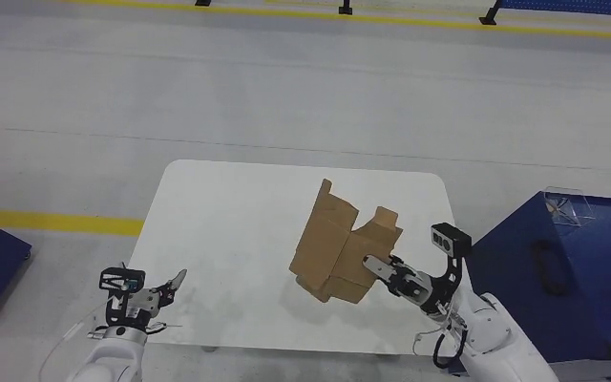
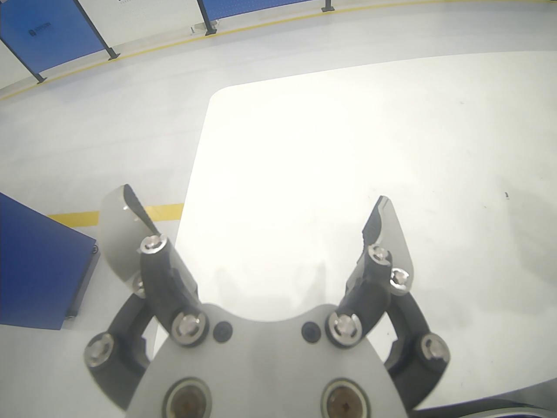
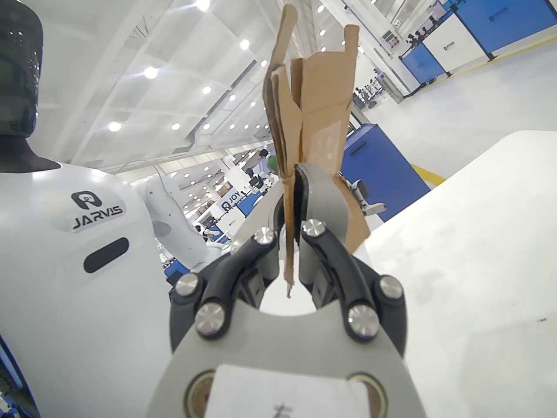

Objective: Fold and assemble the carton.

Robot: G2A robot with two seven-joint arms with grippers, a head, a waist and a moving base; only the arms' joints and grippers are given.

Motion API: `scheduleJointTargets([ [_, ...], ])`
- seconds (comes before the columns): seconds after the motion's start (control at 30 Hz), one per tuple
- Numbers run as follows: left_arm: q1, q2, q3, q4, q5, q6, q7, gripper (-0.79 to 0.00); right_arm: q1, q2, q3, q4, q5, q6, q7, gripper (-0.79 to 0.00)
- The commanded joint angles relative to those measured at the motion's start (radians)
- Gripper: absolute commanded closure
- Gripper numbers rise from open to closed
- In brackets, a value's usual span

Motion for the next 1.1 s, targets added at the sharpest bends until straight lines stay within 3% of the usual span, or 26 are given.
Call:
scheduleJointTargets([
  [0.0,0.0,0.0,0.0,0.0,0.0,0.0,0.0,-0.785,0.0,0.0,0.0,-0.001,-0.004,-0.001,-0.003,0.0],
  [0.17,0.001,0.0,0.001,-0.001,-0.004,-0.007,-0.004,-0.785,0.0,0.0,0.0,-0.001,-0.004,-0.001,-0.003,0.0],
  [0.2,0.007,0.0,0.005,-0.01,-0.05,-0.051,-0.045,-0.785,0.0,0.0,0.0,-0.001,-0.004,-0.001,-0.003,0.0],
  [0.27,0.005,0.001,-0.02,-0.056,-0.236,-0.137,-0.203,-0.785,-0.007,-0.002,-0.032,-0.006,0.06,0.058,0.005,0.0],
  [0.33,-0.013,-0.001,-0.049,-0.097,-0.459,-0.162,-0.337,-0.785,0.017,-0.002,-0.061,0.023,0.141,0.124,0.072,0.0],
  [0.37,-0.026,-0.003,-0.058,-0.105,-0.627,-0.158,-0.42,-0.785,0.03,-0.003,-0.077,0.042,0.17,0.153,0.106,0.0],
  [0.43,-0.085,-0.006,-0.095,-0.089,-1.0,-0.066,-0.614,-0.785,0.056,-0.006,-0.114,0.079,0.228,0.191,0.167,0.0],
  [0.53,-0.207,0.0,-0.113,0.007,-1.34,-0.013,-0.911,-0.785,0.09,-0.018,-0.19,0.139,0.38,0.291,0.265,0.0],
  [0.67,-0.365,0.003,-0.079,0.234,-1.748,0.122,-1.256,-0.785,0.146,-0.037,-0.256,0.225,0.489,0.331,0.379,0.0],
  [0.77,-0.459,0.007,-0.039,0.353,-1.829,0.157,-1.412,-0.785,0.172,-0.052,-0.303,0.263,0.551,0.35,0.435,0.0],
  [0.93,-0.482,0.006,0.022,0.391,-1.908,0.121,-1.534,-0.785,0.205,-0.074,-0.358,0.313,0.586,0.361,0.499,0.0],
  [0.97,-0.477,0.006,0.033,0.382,-1.922,0.119,-1.536,-0.65,0.209,-0.078,-0.367,0.32,0.59,0.362,0.503,0.0],
  [1.07,-0.457,0.01,0.058,0.344,-1.933,0.102,-1.536,-0.523,0.224,-0.09,-0.394,0.342,0.578,0.366,0.509,0.0],
])
